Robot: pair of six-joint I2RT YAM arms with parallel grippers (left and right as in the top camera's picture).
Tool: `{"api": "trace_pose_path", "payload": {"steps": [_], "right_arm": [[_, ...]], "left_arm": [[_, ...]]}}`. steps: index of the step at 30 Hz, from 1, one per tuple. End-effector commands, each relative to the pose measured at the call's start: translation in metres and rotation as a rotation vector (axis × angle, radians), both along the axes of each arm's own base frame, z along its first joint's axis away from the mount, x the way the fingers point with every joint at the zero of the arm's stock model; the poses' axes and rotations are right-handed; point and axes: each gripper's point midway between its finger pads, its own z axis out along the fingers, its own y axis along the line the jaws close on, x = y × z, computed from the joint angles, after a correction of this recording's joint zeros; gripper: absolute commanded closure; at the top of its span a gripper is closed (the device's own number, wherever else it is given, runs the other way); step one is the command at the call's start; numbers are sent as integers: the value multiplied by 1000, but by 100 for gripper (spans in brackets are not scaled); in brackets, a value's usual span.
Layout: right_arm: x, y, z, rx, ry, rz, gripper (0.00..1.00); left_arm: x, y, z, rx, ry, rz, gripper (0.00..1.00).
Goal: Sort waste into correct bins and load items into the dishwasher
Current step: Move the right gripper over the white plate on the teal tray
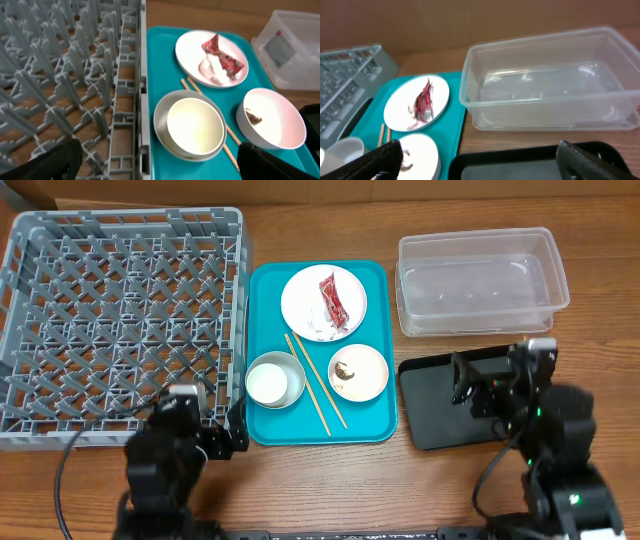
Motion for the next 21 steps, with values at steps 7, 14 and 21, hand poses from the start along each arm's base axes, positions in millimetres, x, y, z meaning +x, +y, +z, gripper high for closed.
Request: {"api": "trace_pose_path", "payload": {"steps": [7, 14, 21], "right_arm": [[26, 23, 38, 31, 225, 102, 0], [32, 23, 30, -36, 452, 127, 0], [37, 36, 36, 29, 456, 175, 0]], "left_arm": [[9, 2, 10, 14, 279, 3, 0], [-4, 1, 3, 8, 468, 3, 0], [-5, 0, 2, 3, 485, -2, 0]]}}
